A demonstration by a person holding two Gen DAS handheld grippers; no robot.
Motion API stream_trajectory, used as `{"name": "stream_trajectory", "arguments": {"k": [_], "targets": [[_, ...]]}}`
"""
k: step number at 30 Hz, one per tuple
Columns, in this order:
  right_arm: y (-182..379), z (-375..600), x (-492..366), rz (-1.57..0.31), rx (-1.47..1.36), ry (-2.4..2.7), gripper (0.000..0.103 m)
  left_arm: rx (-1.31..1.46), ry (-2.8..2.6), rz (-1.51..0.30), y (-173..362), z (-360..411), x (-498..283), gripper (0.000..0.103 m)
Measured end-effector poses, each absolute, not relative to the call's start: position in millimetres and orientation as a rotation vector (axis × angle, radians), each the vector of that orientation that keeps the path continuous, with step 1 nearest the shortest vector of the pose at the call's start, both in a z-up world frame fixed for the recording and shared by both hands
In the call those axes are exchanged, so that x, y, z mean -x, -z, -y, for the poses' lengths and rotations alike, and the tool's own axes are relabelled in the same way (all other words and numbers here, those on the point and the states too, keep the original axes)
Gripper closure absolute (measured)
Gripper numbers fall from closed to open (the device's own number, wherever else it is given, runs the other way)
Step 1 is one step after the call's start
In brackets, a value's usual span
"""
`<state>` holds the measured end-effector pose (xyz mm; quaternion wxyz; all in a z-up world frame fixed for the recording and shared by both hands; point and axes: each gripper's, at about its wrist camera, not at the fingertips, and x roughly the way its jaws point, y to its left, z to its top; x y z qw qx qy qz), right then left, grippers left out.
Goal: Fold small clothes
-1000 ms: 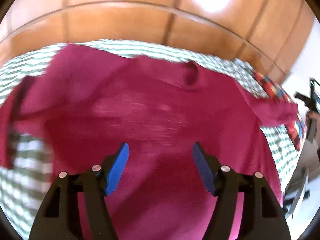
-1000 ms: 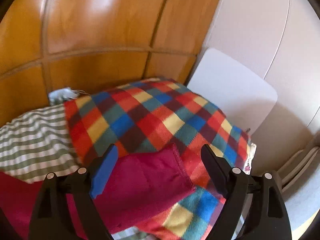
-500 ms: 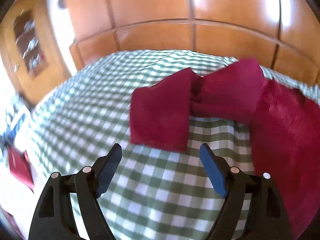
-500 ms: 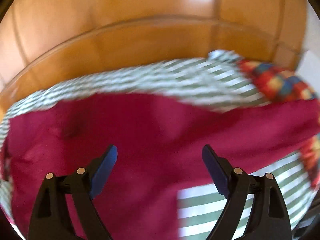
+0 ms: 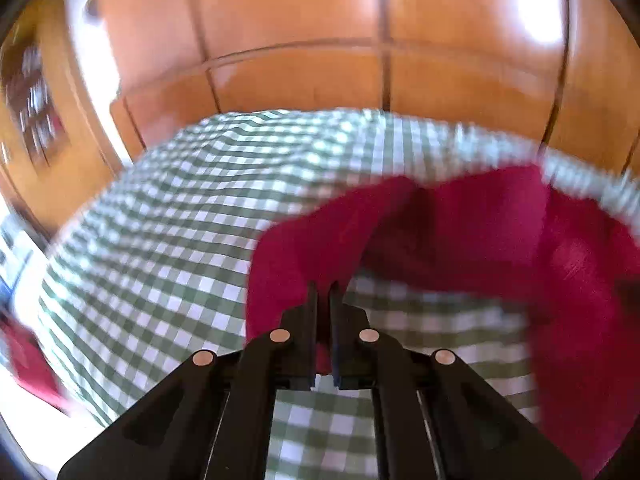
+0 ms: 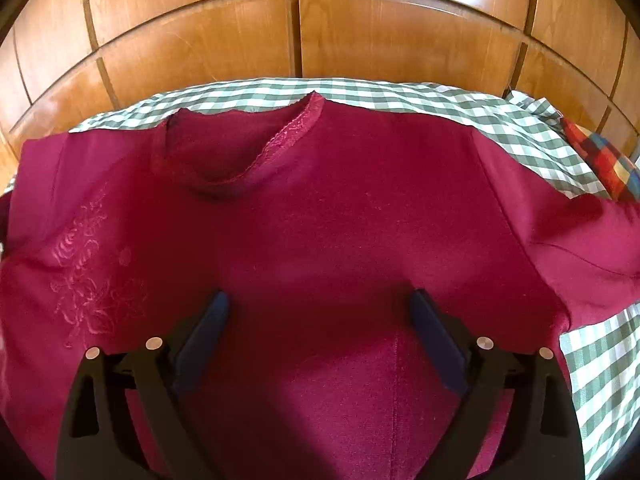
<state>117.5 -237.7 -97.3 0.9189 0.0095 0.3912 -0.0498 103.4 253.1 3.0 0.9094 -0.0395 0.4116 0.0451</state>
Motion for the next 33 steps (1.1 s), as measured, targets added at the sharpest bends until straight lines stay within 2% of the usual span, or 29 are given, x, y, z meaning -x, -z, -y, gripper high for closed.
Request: {"name": "stream_trajectory", "arguments": {"k": [6, 10, 13, 18, 19, 21, 22, 23, 29, 33], "targets": [[97, 238, -116, -0.792, -0.028, 0.099, 0.011, 0.473, -0.034, -0.777, -71, -341, -93, 0.099], [97, 236, -115, -0.784, -0.027, 0.101, 0.011, 0.554, -0.083, -0.812, -74, -378, -127, 0.099], [97, 236, -114, -0.777, -0.026, 0.102, 0.011, 0.526, -0.22, -0.908, -45, -399, -169, 0.099], [98, 235, -114, -0.776, -0.022, 0.103, 0.011, 0.547, -0.421, -1.092, 37, -434, -204, 0.098], [98, 235, -114, -0.776, -0.021, 0.103, 0.01, 0.574, -0.441, -1.108, 51, -441, -204, 0.094], [98, 235, -115, -0.775, -0.02, 0.104, 0.01, 0.615, -0.473, -1.105, 63, -449, -197, 0.067], [98, 235, -115, -0.775, -0.018, 0.104, 0.01, 0.636, -0.507, -1.082, 64, -454, -189, 0.044], [99, 235, -115, -0.775, -0.018, 0.105, 0.009, 0.648, -0.532, -1.045, 61, -458, -179, 0.038], [99, 234, -115, -0.772, -0.009, 0.111, 0.009, 0.781, -0.388, -0.9, 55, -472, -126, 0.038], [99, 233, -115, -0.772, -0.001, 0.119, 0.009, 0.791, -0.312, -0.867, 73, -459, -108, 0.038]]}}
